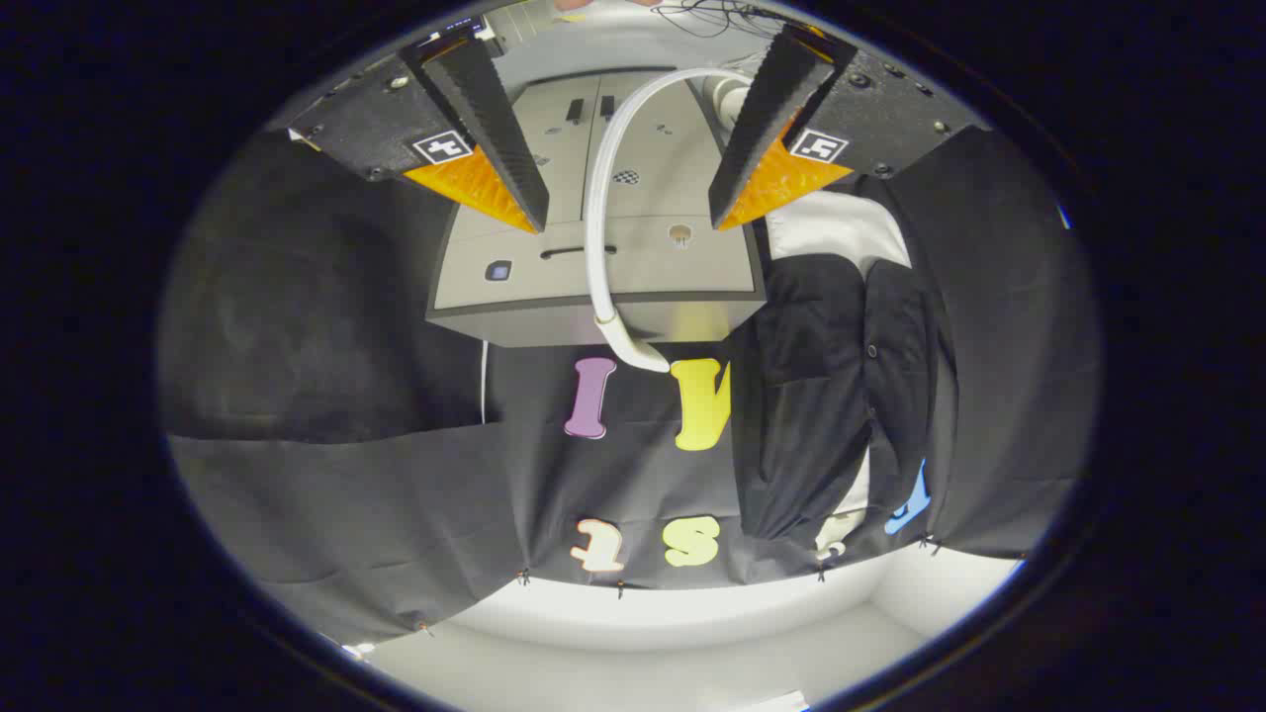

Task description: Iron the clothes twice with a garment steamer, once on the left side and once on the right side.

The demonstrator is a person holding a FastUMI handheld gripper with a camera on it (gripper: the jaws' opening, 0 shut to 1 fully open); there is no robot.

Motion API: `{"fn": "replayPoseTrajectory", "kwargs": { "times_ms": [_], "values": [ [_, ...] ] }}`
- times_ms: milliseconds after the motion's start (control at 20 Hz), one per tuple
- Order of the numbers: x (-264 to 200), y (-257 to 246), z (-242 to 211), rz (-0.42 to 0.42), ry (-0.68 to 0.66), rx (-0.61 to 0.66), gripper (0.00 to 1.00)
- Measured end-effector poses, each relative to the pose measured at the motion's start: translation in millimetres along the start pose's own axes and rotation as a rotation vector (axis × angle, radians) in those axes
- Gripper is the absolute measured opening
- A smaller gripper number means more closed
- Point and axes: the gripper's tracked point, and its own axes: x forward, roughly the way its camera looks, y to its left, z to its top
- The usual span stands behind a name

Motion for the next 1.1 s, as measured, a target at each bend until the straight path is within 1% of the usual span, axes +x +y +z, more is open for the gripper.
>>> {"fn": "replayPoseTrajectory", "kwargs": {
  "times_ms": [400, 1100],
  "values": [
    [0.3, 0.1, -2.7, -0.038, 0.015, 0.010, 1.00],
    [-5.0, 1.7, 4.5, -0.054, -0.005, -0.019, 1.00]
  ]
}}
